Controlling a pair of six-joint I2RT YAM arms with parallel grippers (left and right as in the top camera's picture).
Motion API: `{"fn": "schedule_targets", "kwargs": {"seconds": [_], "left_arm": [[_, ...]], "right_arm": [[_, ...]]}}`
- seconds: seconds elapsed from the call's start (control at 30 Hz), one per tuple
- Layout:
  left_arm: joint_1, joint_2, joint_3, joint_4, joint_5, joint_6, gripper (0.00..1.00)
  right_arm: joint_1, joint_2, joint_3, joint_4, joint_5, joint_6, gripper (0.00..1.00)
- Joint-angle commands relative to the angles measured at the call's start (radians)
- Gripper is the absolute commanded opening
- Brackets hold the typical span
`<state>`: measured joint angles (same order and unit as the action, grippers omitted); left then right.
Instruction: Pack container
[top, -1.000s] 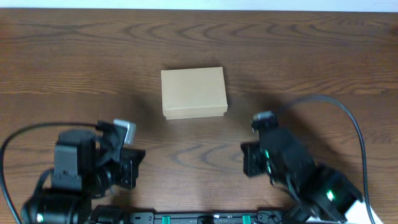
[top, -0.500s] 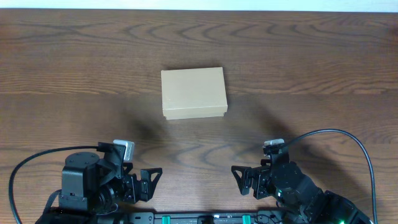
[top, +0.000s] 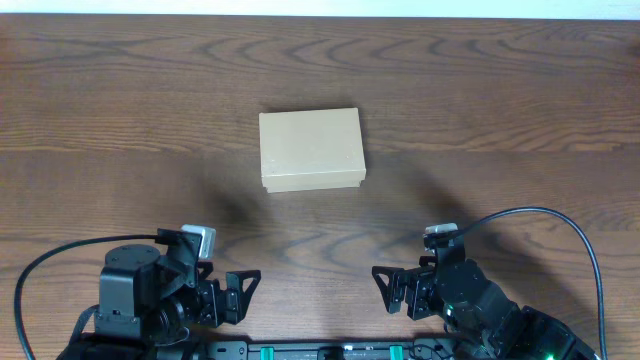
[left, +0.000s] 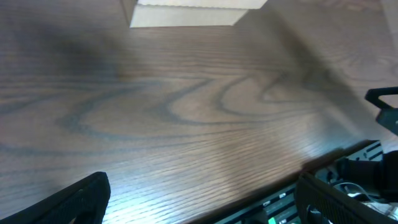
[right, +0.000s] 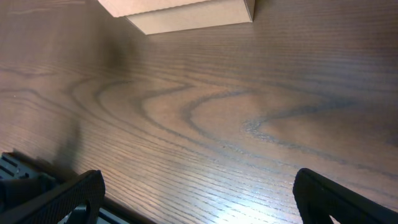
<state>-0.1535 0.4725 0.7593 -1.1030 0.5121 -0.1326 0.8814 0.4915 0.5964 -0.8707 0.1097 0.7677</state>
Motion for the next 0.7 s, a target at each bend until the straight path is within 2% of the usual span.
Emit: {"fn": "schedule_targets", "kwargs": {"seconds": [0.0,0.07,0.23,0.47,0.67], "left_arm": [[-0.003,-0.045,-0.006,0.003,-0.087,0.024,0.95],[-0.002,-0.089,-0.018,0.041,-0.132,0.047,0.95],[0.005,-0.230,-0.135,0.208,-0.161,0.199,0.96],[0.092,-0.393,-0.393,0.458,-0.171,0.169,0.95],[0.093,-0.470,-0.558,0.580,-0.133,0.144,0.95]], "right_arm": [[0.010,0.000,-0.004,-0.002,0.018,0.013,0.99],[0.010,0.000,-0.004,-0.002,0.018,0.013,0.99],[0.010,0.000,-0.004,-0.002,0.018,0.013,0.99],[0.010,0.000,-0.004,-0.002,0.018,0.013,0.99],[0.010,0.000,-0.004,-0.002,0.018,0.013,0.99]]}}
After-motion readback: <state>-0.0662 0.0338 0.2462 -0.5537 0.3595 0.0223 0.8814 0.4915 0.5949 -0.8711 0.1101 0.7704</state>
